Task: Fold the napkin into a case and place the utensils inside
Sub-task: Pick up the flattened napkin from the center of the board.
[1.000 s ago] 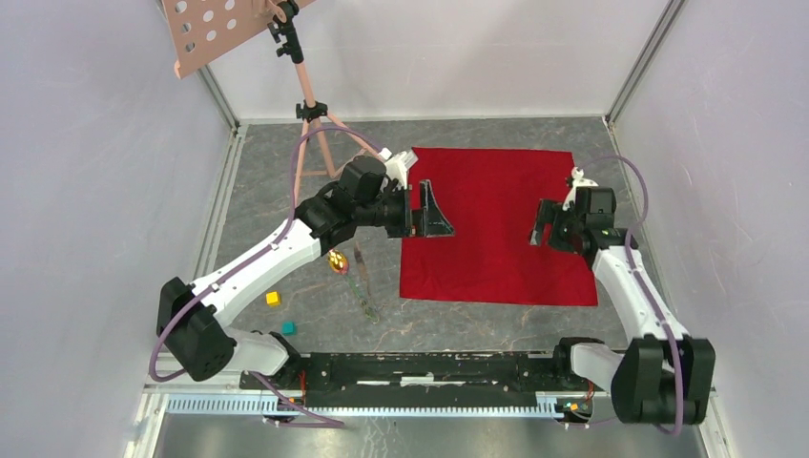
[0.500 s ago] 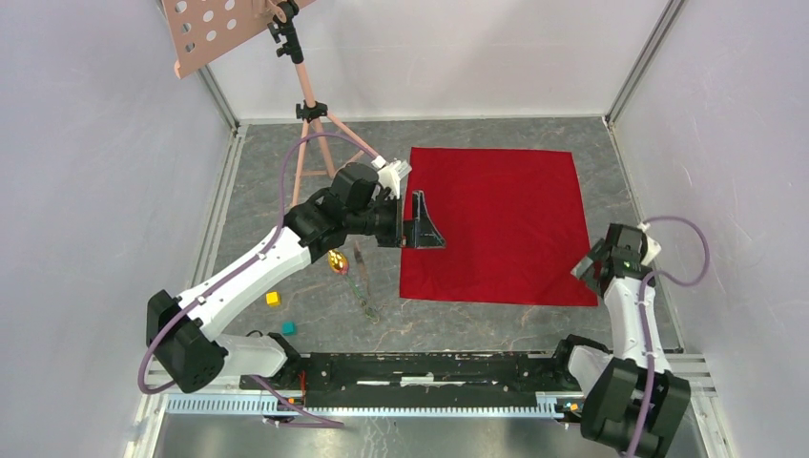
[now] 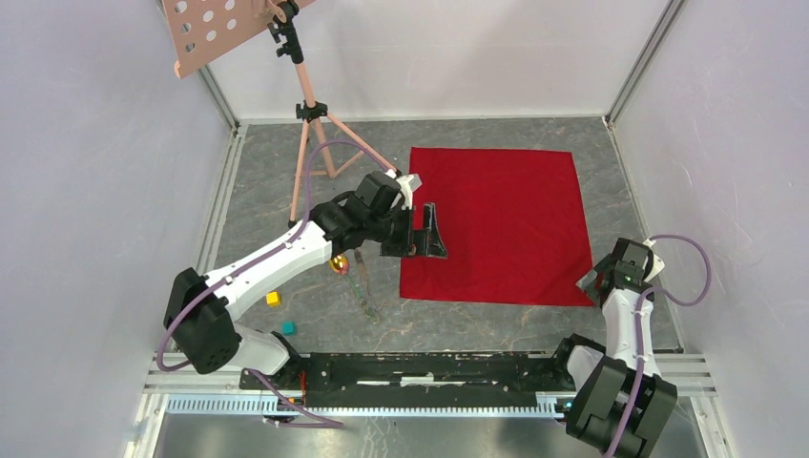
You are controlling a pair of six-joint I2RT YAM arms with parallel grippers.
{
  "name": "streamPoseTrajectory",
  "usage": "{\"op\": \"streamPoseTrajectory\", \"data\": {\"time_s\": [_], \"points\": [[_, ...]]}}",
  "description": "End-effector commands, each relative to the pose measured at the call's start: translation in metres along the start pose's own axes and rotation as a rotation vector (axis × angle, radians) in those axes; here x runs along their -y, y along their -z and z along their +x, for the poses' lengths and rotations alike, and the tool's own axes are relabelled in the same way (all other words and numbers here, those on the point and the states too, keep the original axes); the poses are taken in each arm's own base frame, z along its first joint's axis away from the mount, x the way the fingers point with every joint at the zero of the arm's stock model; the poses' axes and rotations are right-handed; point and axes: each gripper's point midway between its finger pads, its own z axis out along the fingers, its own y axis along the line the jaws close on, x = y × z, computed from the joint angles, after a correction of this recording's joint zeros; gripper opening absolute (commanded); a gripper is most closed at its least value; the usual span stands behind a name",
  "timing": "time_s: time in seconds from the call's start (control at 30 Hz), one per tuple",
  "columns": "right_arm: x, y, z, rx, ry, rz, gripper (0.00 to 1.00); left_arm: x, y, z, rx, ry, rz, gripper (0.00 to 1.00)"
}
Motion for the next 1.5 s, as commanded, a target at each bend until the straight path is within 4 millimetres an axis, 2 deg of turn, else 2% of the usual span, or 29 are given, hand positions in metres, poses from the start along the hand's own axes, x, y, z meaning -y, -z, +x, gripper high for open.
{"op": "streamPoseTrajectory", "data": {"time_s": [0.0,0.17,0.47,0.57,0.77,1.03,1.3,1.47], "points": [[-0.01,0.003,-0.022,0.076,-0.004,-0.046,0.66,0.011,0.004,-0.01,0.065,-0.008,-0.007,1.0],[-0.009,-0.003,-0.013,0.057,-0.02,-0.045,0.6,0.013,0.005,-0.008,0.062,-0.019,-0.009,1.0],[-0.006,-0.012,0.006,-0.013,-0.032,-0.022,0.6,0.008,0.007,-0.002,0.066,-0.025,-0.016,1.0],[-0.008,-0.015,0.011,-0.026,-0.047,-0.033,0.56,0.008,0.007,-0.003,0.074,-0.027,-0.009,1.0],[0.003,-0.02,0.028,-0.093,-0.041,0.038,0.52,0.011,0.009,-0.002,0.067,-0.034,0.007,1.0],[0.005,-0.018,0.037,-0.133,0.046,0.105,0.53,0.012,0.011,-0.006,0.082,-0.055,0.004,1.0],[0.011,-0.019,0.051,-0.153,0.028,0.139,0.55,0.009,0.007,-0.005,0.067,-0.077,-0.008,1.0],[0.007,-0.01,0.04,-0.141,0.038,0.129,0.57,0.004,0.006,-0.003,0.062,-0.09,-0.028,1.0]]}}
